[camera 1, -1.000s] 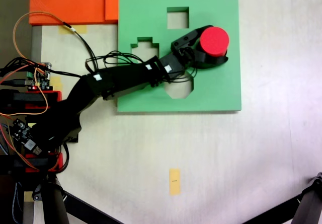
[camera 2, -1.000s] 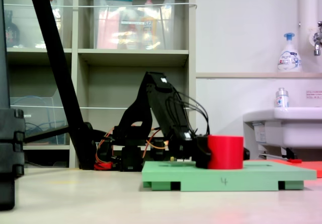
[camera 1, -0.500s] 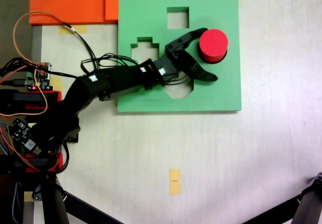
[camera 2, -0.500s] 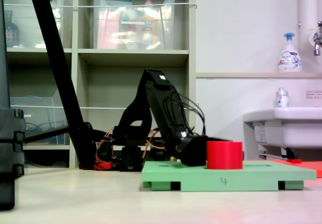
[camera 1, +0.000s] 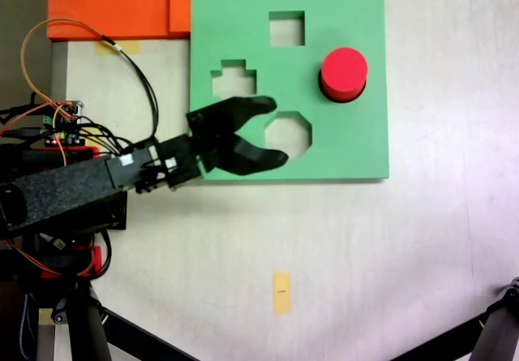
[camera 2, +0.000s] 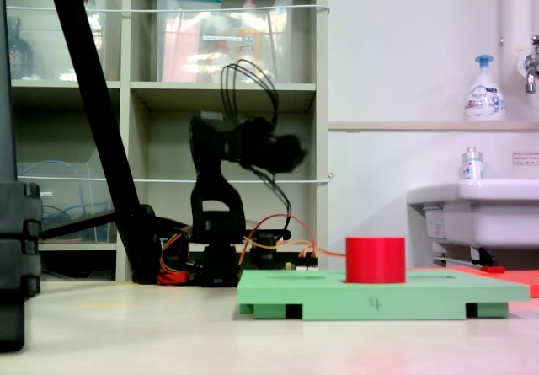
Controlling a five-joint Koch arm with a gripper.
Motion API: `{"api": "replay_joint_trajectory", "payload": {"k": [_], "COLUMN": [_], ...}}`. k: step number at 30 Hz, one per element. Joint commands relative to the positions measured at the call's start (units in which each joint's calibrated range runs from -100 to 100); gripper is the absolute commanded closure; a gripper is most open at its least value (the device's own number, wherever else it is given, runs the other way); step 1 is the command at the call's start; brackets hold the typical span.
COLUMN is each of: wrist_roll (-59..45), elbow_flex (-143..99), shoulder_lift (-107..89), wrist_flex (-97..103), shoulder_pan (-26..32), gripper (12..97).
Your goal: Put the cylinder block into the corresponding hole
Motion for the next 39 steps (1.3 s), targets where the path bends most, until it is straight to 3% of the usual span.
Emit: {"api": "replay_joint_trajectory", "payload": {"k": [1,4,9,24,39], "wrist_roll": [-8.1,-25.3,-35.0,-36.4,-36.3], "elbow_flex": [0.1,-4.7,-15.0,-43.3,-44.1], "shoulder_lift": [-9.2,-13.7,-13.8,-13.8,-13.8], "wrist_flex": [0.9,0.4,-1.6,-15.9,-20.9], "shoulder_pan": [-2.5,-3.5,-4.7,-8.0,-11.1], "gripper": [66.9,67.0,66.9,66.4,64.5]}}
